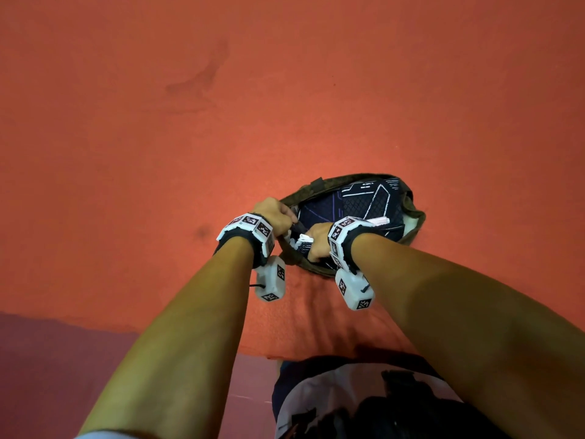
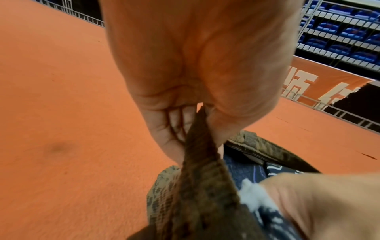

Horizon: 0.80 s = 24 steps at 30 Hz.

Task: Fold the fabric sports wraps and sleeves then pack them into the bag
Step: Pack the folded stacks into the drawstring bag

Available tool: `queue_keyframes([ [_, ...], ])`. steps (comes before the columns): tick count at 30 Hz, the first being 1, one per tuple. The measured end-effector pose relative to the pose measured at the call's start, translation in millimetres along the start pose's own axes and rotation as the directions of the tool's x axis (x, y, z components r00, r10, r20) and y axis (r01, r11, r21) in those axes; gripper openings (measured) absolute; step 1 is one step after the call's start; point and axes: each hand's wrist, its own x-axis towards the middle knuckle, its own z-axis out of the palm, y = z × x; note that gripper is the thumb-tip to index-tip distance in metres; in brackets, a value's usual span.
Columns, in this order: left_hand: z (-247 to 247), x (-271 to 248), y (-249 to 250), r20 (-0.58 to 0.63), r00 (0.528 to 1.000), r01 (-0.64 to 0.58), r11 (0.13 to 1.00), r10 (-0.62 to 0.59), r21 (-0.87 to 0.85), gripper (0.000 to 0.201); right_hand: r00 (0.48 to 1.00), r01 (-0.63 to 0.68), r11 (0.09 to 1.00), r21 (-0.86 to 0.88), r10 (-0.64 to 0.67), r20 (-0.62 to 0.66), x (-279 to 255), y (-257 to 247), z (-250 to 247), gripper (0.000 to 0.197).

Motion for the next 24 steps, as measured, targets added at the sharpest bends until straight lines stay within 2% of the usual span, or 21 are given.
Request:
queue_keyframes([
  [4,0,-2,-6,-0.031,0.999,0.022,0.996,-0.025,-0.090,0.037,0.998,0.006,1.000,-0.009,-0.007,-0.062,0,-2,0,0.025],
  [9,1,3,-6,-0.022,1.000,-0.002,0.992,-0.001,-0.124,0.037,0.998,0.022,0.991,0.133,-0.015,-0.055,-7,8,-16,0.033],
  [12,4,5,-2,-0.058,0.998,-0.038,0.999,0.035,-0.038,0.034,0.987,0.008,0.982,0.190,0.023,-0.157,-12,19,-17,0.034],
  [15,6,7,1,-0.109,0.989,-0.083,0.982,0.103,0.168,0.031,0.957,0.000,0.972,0.234,0.068,-0.282,-13,23,-15,0.042],
  [17,7,7,1,-0.121,0.984,-0.097,0.964,0.130,0.246,0.025,0.941,0.021,0.963,0.270,0.072,-0.331,-14,23,-16,0.045],
  [21,8,6,3,-0.168,0.975,-0.097,0.958,0.146,0.270,0.016,0.915,0.089,0.962,0.258,0.024,-0.402,-17,24,-16,0.047],
  [24,8,5,4,-0.149,0.979,-0.105,0.973,0.137,0.205,0.013,0.926,0.084,0.982,0.172,-0.013,-0.377,-19,22,-15,0.047],
])
